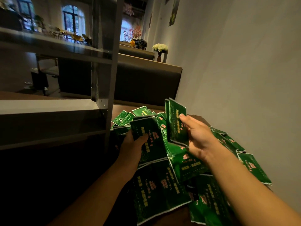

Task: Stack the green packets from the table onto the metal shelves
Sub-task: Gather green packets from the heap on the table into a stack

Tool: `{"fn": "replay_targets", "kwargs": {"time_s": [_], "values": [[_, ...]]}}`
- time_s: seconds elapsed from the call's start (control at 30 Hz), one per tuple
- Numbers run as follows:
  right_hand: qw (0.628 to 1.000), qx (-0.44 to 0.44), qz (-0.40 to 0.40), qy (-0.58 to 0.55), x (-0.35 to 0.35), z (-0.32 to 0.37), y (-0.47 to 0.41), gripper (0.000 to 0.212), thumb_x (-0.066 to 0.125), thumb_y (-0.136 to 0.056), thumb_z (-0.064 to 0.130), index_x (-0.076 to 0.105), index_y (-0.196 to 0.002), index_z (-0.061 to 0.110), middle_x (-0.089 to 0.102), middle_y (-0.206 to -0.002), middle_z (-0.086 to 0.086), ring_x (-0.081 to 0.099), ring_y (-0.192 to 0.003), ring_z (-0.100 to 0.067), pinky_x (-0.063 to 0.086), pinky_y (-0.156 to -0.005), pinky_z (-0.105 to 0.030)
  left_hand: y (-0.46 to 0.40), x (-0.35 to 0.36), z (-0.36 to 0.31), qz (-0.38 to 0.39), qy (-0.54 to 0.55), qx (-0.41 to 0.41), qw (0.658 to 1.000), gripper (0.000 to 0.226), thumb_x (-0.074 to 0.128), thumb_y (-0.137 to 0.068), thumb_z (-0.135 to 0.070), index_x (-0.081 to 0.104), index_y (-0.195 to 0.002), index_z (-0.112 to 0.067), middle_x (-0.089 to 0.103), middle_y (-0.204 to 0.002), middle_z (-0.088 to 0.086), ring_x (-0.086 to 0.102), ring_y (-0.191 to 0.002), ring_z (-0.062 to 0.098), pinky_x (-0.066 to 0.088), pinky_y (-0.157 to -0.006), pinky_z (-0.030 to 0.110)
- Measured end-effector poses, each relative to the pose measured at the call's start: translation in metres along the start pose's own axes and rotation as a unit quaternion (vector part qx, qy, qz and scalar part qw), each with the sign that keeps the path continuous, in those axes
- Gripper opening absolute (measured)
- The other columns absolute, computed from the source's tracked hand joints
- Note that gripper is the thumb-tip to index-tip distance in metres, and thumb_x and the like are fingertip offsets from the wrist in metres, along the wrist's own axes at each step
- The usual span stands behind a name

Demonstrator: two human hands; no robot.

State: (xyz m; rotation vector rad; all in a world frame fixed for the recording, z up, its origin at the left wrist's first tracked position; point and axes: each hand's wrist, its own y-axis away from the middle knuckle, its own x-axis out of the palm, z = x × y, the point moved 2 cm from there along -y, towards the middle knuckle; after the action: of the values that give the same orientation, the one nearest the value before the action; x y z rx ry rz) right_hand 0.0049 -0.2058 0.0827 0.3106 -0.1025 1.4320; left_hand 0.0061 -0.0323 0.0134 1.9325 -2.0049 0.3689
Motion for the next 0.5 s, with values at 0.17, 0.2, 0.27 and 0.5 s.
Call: {"fn": "replay_targets", "kwargs": {"time_s": [0.17,0.2,0.27,0.5], "values": [[0.997,-0.011,-0.013,0.079,0.017,-0.019,0.001,0.04,0.059,-0.095,0.024,0.053,-0.129,0.005,0.067,-0.111,-0.016,0.067,-0.088,-0.026,0.06,-0.069,-0.041,0.01,0.005,-0.004,0.006,0.031,-0.018,0.999,0.064,0.06,-0.084,-0.053,0.039,-0.14,-0.031,0.052,-0.135,0.001,0.054,-0.12,0.026,0.044,-0.1,0.054],[0.996,-0.014,-0.015,0.088,0.019,-0.023,-0.001,0.045,0.061,-0.094,0.025,0.05,-0.133,0.007,0.066,-0.118,-0.016,0.067,-0.092,-0.025,0.06,-0.068,-0.039,0.012,0.005,-0.005,0.018,0.031,-0.014,0.999,0.063,0.057,-0.081,-0.058,0.042,-0.136,-0.033,0.054,-0.132,-0.001,0.056,-0.118,0.026,0.044,-0.1,0.054],[0.996,-0.018,-0.008,0.089,0.025,-0.027,0.0,0.04,0.064,-0.092,0.023,0.05,-0.128,0.012,0.068,-0.117,-0.013,0.069,-0.094,-0.023,0.058,-0.069,-0.035,0.013,0.007,-0.005,0.043,0.002,-0.004,0.999,0.046,0.057,-0.074,-0.059,0.053,-0.116,-0.039,0.064,-0.119,-0.002,0.062,-0.109,0.021,0.047,-0.097,0.052],[0.965,-0.145,-0.049,0.211,0.036,-0.034,0.01,0.08,0.075,-0.055,0.072,0.044,-0.115,0.028,0.061,-0.115,-0.007,0.063,-0.097,-0.024,0.055,-0.078,-0.038,0.012,0.006,0.003,0.039,-0.018,0.008,0.999,0.064,0.065,-0.065,-0.072,0.056,-0.119,-0.039,0.067,-0.118,-0.005,0.061,-0.113,0.019,0.044,-0.1,0.053]]}}
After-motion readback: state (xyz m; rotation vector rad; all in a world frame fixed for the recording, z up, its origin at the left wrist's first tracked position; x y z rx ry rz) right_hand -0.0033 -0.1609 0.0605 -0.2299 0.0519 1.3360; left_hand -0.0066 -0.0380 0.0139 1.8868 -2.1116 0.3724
